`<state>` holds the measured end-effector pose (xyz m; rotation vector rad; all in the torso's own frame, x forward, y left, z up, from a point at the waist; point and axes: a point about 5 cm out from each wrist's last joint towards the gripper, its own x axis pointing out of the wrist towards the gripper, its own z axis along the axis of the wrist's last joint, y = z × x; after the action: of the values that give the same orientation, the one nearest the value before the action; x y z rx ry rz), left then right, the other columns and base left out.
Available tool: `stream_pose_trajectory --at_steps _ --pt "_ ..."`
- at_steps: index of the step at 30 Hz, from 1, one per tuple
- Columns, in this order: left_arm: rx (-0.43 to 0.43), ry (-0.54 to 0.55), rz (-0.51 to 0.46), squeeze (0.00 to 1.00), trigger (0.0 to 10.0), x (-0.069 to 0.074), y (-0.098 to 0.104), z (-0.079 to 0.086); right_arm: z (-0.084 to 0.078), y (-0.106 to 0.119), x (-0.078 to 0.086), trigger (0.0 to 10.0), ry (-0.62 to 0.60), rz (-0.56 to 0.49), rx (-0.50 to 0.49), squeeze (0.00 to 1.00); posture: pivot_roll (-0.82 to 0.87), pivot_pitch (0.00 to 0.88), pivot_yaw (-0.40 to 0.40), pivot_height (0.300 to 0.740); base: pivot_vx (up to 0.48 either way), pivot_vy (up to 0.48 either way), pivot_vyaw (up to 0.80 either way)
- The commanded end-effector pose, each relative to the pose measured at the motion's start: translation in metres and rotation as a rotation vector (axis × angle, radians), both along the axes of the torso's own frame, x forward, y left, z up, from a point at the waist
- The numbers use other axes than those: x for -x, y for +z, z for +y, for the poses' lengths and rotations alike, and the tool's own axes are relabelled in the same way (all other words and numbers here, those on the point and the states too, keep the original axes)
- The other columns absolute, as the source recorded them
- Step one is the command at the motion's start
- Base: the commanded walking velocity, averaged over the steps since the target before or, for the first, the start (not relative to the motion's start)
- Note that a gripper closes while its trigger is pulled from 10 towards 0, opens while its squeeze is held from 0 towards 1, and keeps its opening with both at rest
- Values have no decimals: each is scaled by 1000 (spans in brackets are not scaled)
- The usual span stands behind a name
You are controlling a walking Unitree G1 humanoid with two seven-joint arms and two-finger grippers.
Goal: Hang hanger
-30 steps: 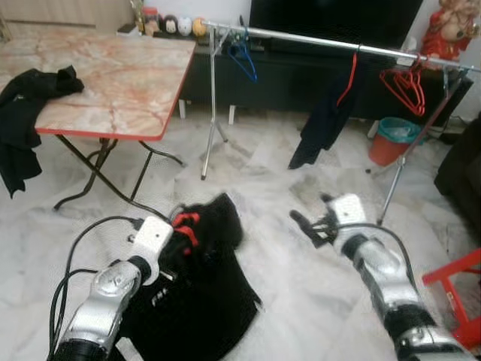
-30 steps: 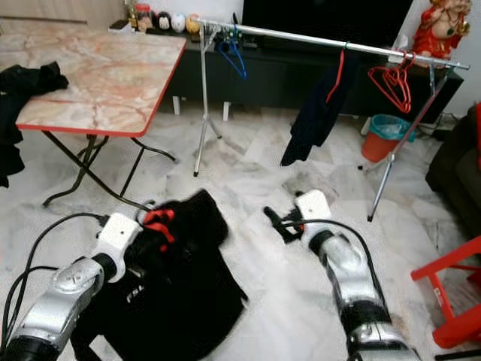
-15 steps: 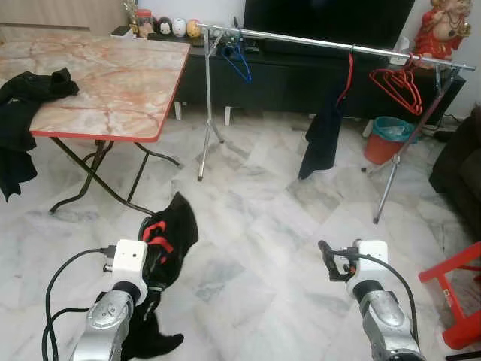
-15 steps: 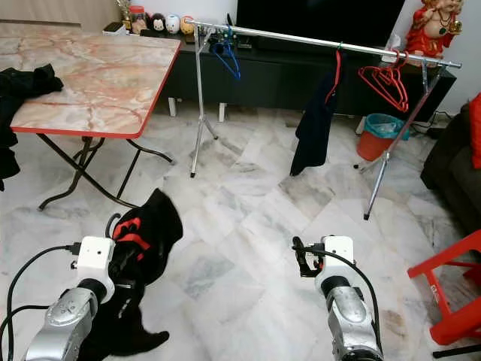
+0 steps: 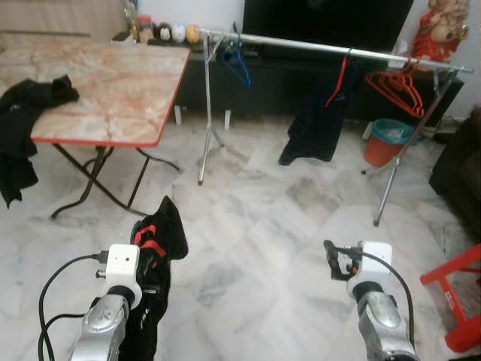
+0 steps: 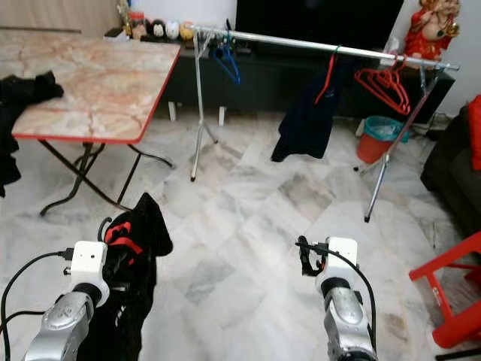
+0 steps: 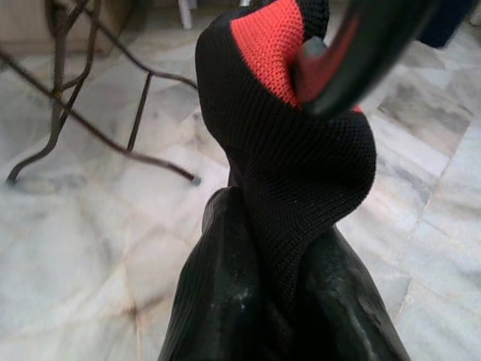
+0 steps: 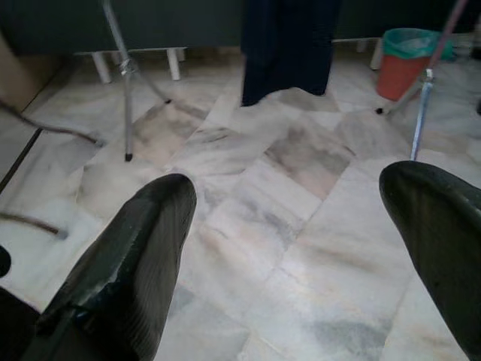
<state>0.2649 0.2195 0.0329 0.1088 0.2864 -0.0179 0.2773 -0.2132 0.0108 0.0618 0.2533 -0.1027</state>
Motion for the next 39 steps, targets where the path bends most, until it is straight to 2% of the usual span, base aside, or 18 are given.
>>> stream_pose_trajectory --at_steps 1,8,21,32,39 --pt "-2 -37 -46 0 10000 -10 9 -8 -6 1 -1 10000 -41 -3 -24 0 115 0 -46 740 379 0 -781" --pt "8 -38 -53 0 10000 -13 11 -7 -4 3 -5 10000 -24 0 -10 0 121 0 -46 740 382 0 -772" --pt "10 -45 -49 0 10000 -16 11 -11 2 5 -8 10000 12 -17 7 0 123 0 -49 740 380 0 0" --pt "19 -37 -50 0 10000 -17 9 -14 2 5 -7 10000 42 -17 10 0 117 0 -53 740 384 0 733" --pt "16 -37 -52 0 10000 -19 10 -15 3 4 -7 10000 38 -2 5 0 112 0 -52 740 383 0 0"
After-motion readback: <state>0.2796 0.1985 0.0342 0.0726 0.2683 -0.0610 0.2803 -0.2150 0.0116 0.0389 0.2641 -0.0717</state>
